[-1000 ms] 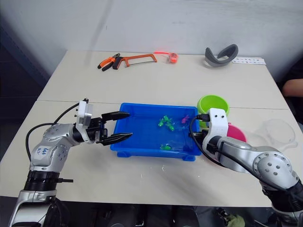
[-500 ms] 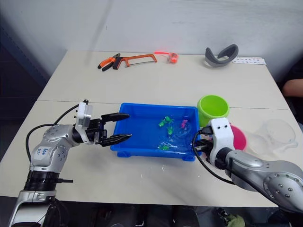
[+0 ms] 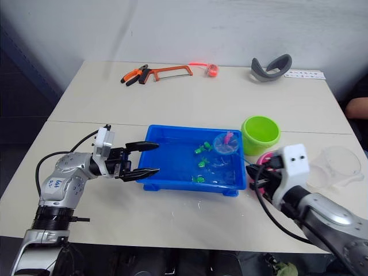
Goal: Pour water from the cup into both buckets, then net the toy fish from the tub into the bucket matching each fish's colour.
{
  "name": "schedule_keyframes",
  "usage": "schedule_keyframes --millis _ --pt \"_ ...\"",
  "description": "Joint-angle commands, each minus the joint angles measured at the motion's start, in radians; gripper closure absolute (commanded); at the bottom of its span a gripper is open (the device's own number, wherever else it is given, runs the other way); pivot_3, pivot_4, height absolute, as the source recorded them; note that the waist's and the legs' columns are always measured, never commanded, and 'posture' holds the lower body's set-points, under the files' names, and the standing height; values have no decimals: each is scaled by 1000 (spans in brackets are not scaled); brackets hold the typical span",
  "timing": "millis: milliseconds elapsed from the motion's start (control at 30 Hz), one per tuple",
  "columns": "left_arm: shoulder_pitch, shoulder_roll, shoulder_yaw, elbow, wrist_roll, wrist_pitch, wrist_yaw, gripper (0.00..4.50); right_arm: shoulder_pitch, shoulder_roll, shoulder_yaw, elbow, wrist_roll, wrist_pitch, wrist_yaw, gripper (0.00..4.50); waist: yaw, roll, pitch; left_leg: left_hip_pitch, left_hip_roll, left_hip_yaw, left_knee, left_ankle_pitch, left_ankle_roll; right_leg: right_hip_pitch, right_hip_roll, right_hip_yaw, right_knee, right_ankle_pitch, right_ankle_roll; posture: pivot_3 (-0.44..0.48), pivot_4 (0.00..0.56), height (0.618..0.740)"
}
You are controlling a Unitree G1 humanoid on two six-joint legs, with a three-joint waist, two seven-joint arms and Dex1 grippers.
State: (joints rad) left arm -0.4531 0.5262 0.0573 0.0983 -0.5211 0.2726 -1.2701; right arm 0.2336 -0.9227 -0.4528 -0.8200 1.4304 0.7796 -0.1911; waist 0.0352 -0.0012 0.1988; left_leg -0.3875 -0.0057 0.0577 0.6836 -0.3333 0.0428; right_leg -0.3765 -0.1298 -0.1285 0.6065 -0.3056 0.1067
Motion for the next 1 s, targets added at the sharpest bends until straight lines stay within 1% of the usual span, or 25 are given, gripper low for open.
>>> schedule_keyframes --millis 33,67,133,233,333,400,500,600,700,867,1000 --pt "-43 -10 -13 6 -14 -18 -31 48 83 29 -185 -93 17 -66 186 4500 0 0 0 1 0 0 0 0 0 0 0 1 0 0 0 0 150 740" --pt "-49 -13 -15 9 -14 -19 -35 48 108 32 -215 -100 17 -70 213 4500 2 0 0 1 0 0 0 0 0 0 0 1 0 0 0 0 150 740" --pt "-86 -39 -37 24 -18 -17 -52 48 208 86 -349 -138 31 -108 302 4500 3 0 0 1 0 0 0 0 0 1 0 1 1 0 0 0 150 740" --pt "-127 -76 -64 39 -19 -12 -67 48 344 164 -508 -164 49 -155 398 4500 16 0 0 1 0 0 0 0 0 1 0 1 0 0 0 0 150 740" --pt "-158 -108 -89 44 -21 -1 -81 48 495 242 -621 -163 -37 -181 497 4500 19 0 0 1 -1 1 -1 0 1 1 3 2 0 1 1 0 150 740" --pt "-176 -126 -103 46 -18 8 -84 48 566 287 -652 -155 -119 -213 558 4500 18 0 0 1 -1 1 -1 0 1 1 3 2 0 1 1 0 150 740" --pt "-202 -151 -127 48 -15 24 -89 48 647 357 -653 -116 -308 -276 642 4500 13 0 0 3 -1 4 -1 -1 2 0 3 7 1 1 2 0 150 740" --pt "-214 -163 -139 50 -14 32 -97 48 684 408 -617 -74 -474 -344 698 4500 12 0 0 4 -1 4 -1 -1 1 0 2 9 1 1 2 0 150 740" --pt "-217 -168 -144 55 -19 42 -102 48 689 443 -546 -24 -682 -441 738 4500 12 0 0 4 0 5 -2 -1 0 -1 2 11 1 1 2 0 150 740" --pt "-218 -177 -153 60 -12 47 -105 48 645 461 -446 32 -912 -551 733 4500 12 1 -1 5 0 6 -2 -1 0 -1 4 12 2 1 2 0 150 740" --pt "-215 -182 -156 55 -9 46 -100 48 613 444 -371 73 -1118 -665 738 4500 12 1 -1 6 0 6 -2 -1 0 -1 6 13 3 1 2 0 150 740"
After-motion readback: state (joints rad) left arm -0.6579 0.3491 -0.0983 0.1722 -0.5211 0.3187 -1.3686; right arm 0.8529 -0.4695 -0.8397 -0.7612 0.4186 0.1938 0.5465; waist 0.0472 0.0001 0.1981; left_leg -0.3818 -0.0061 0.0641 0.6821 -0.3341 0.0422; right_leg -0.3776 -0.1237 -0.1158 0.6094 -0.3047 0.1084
